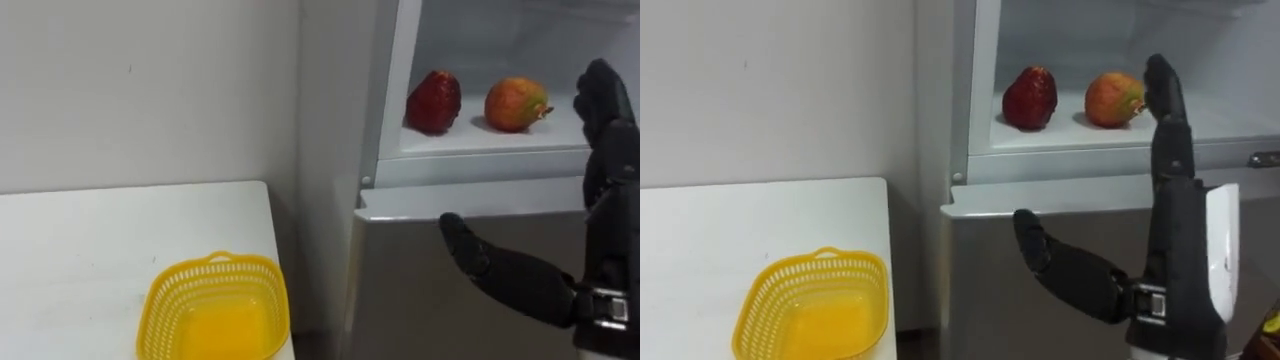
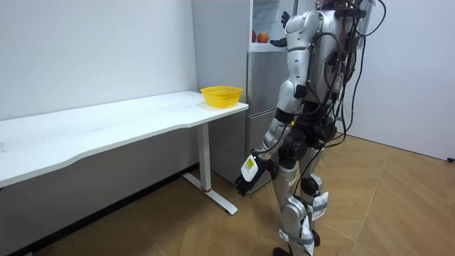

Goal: Retrieve from the upper fridge

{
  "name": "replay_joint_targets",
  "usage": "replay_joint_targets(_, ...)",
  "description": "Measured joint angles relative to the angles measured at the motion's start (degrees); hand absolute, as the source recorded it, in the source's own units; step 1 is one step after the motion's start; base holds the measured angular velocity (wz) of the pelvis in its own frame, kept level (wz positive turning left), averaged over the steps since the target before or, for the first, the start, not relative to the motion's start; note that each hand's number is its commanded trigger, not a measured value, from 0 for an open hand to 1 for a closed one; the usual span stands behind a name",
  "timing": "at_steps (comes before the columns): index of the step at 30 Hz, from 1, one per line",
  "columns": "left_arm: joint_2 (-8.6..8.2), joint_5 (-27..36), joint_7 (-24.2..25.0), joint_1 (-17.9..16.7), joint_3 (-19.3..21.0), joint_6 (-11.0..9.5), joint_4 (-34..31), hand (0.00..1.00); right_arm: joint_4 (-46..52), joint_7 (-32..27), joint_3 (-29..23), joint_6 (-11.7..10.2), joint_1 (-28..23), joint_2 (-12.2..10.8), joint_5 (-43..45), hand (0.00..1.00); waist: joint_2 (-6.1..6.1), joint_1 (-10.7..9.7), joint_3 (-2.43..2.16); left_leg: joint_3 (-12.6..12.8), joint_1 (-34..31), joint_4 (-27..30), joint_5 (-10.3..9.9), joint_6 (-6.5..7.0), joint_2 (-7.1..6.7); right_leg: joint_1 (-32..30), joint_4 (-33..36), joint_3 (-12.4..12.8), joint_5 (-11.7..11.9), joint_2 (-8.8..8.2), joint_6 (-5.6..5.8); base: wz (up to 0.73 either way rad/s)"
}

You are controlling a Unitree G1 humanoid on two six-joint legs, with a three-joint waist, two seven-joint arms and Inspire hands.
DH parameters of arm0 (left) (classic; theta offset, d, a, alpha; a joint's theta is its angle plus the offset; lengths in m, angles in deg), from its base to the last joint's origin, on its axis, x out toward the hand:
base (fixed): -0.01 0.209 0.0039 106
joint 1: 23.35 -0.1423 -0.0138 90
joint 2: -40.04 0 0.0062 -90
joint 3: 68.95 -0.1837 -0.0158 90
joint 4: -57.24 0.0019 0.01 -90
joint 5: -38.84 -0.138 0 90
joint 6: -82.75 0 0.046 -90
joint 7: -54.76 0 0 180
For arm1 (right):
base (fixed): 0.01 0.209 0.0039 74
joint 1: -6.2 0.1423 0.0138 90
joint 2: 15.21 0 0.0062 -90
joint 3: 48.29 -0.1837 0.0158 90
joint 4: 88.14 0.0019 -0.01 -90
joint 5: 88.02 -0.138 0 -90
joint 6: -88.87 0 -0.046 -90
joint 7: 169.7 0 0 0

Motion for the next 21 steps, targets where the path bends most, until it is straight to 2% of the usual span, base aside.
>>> replay_joint_targets(4, 0.08, -0.96, 0.42, 0.40, 0.05, 0.10, -0.06, 0.00, -3.54, -1.36, -1.86, 0.07, 2.53, 0.78, -0.30, 0.00, -0.17, 0.27, 0.18, -0.24, 0.01, 0.05, 0.01, -0.01, -0.05, 0.11, -0.02, -0.39, 0.00, -0.14, -0.01, 0.05)
replay_joint_targets(6, 0.11, -1.28, 1.34, 0.24, 1.06, 0.18, -0.07, 0.00, -5.82, -1.77, -2.93, 0.11, 4.30, 0.80, -0.39, 0.00, -0.53, 0.38, 0.42, -0.29, -0.02, 0.07, 0.02, -0.04, -0.08, 0.10, -0.02, -0.47, 0.01, -0.19, -0.02, 0.00)
replay_joint_targets(8, 0.37, -2.47, 1.69, 0.28, 1.17, 0.45, -0.21, 0.00, -6.82, -1.73, -4.19, 0.20, 5.08, 0.80, -0.74, 0.00, -0.87, 0.96, 0.47, -0.35, -0.10, 0.08, 0.03, -0.04, -0.12, 0.04, -0.03, -0.52, 0.01, -0.21, -0.02, 0.00)
replay_joint_targets(13, 0.81, -4.84, 3.16, -0.04, 1.11, 1.44, -0.43, 0.00, -6.97, -1.74, -5.37, 0.70, 6.55, 0.82, -1.71, 0.00, -1.60, 1.61, 0.03, -0.79, -0.20, 0.07, 0.03, -0.04, -0.13, 0.30, -0.63, -0.62, 0.02, -0.15, -0.03, 0.02)
replay_joint_targets(19, 0.86, -5.49, 4.33, -0.18, 1.04, 2.48, -0.48, 0.00, -8.23, -1.67, -5.59, 0.80, 9.70, 0.96, -4.98, 0.00, -1.60, 1.59, 0.03, -1.21, -0.01, 0.06, 0.03, -0.04, -0.01, 0.42, -0.73, -0.76, 0.03, -0.06, -0.05, 0.00)
replay_joint_targets(21, 0.83, -5.94, 4.70, -0.27, 1.04, 2.58, -0.49, 0.00, -10.96, -1.64, -5.79, 1.42, 11.97, 2.24, -8.00, 0.00, -1.62, 1.58, 0.05, -1.38, -0.02, 0.01, 0.03, -0.04, 0.01, 0.58, -0.76, -0.93, 0.03, -0.08, -0.05, 0.02)
